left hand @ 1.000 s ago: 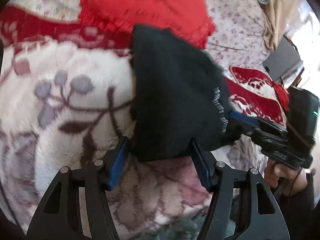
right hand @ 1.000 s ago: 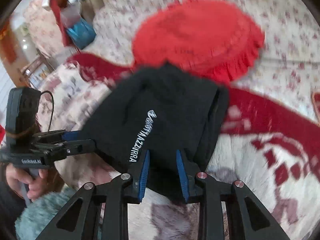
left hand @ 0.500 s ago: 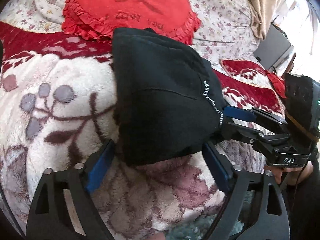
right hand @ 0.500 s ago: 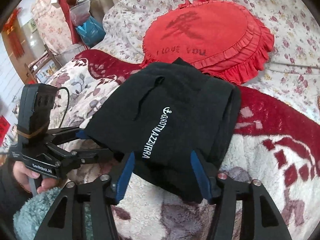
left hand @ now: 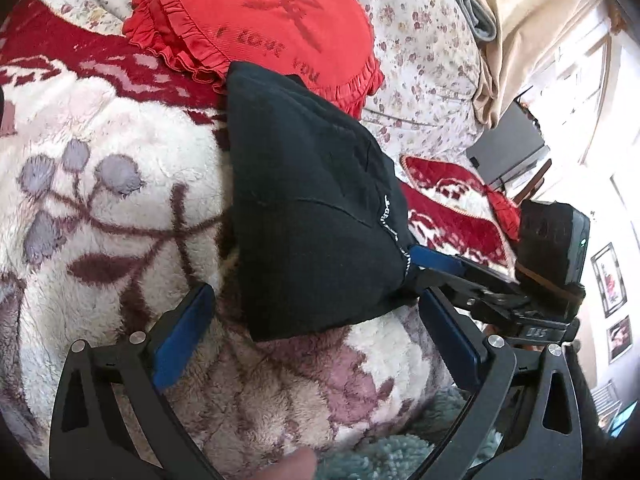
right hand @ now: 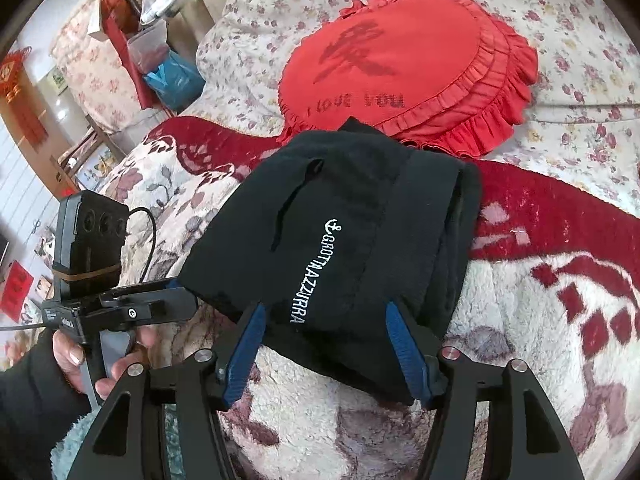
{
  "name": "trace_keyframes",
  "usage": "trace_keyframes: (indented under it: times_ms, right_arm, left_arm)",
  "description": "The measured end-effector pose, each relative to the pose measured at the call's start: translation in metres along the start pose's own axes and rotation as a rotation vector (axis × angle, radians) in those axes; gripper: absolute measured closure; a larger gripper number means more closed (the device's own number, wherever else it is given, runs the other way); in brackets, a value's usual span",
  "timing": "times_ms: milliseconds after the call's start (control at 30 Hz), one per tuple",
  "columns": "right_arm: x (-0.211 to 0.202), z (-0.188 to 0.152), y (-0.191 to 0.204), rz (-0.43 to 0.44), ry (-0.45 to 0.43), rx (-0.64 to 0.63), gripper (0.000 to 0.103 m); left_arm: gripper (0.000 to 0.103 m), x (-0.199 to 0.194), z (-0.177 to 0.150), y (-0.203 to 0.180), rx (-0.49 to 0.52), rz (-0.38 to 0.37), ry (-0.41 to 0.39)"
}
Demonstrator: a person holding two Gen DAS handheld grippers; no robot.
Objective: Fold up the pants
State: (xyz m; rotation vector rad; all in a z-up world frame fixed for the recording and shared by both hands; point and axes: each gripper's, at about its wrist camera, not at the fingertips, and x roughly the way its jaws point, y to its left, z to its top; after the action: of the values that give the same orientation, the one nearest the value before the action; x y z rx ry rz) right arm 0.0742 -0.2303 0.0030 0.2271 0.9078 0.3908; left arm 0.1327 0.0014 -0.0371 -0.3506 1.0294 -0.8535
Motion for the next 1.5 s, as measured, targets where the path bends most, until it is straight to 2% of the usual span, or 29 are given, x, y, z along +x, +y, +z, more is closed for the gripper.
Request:
trace_keyframes:
  times_ms: [133,300,367,667,733,1067,1200,1267,1333,1400,1500]
  right_arm:
    - [0.001,0.000,0.000,0.013,-0.001,0.012,0.035]
    - [0.000,0.000,-0.004,0.031,-0.003,0.040,0.035]
    - [0.000,-0.001,-0.004,0.034,-0.004,0.044,0.035]
    - [0.000,0.000,-0.005,0.047,-0.002,0.049,0.035]
    - [0.000,-0.001,-0.005,0.043,-0.001,0.045,0.035]
    - [0.001,0.000,-0.005,0.036,0.002,0.031,0.035]
    - [0.001,0.000,-0.006,0.038,0.004,0.033,0.035]
    - [0.001,0.000,-0.007,0.045,0.003,0.040,0.035]
    - [0.000,0.000,-0.007,0.047,0.002,0.036,0.035]
    - [-0.001,0.001,-0.006,0.048,0.000,0.022,0.036]
    - [-0.016,0.003,-0.007,0.053,-0.041,0.039,0.043]
  left_arm:
    - [0.001,0.005,0.000,-0.008,0.044,0.049,0.014]
    - [0.001,0.003,-0.002,-0.001,0.022,0.023,0.000]
    - [0.001,0.004,-0.002,-0.003,0.027,0.034,0.004]
    - [0.001,0.024,-0.006,-0.031,0.194,0.251,0.098]
    - [0.001,0.027,-0.007,-0.033,0.218,0.277,0.104]
    - [0.001,0.021,-0.012,-0.030,0.202,0.268,0.077]
    - [0.001,0.023,-0.015,-0.039,0.239,0.340,0.091]
    - [0.001,0.020,-0.016,-0.045,0.237,0.395,0.099]
    - [0.001,0.012,-0.018,-0.047,0.218,0.416,0.108]
    - [0.001,-0.003,-0.020,-0.053,0.196,0.421,0.087]
    - [0.001,-0.025,-0.019,-0.065,0.152,0.451,0.015]
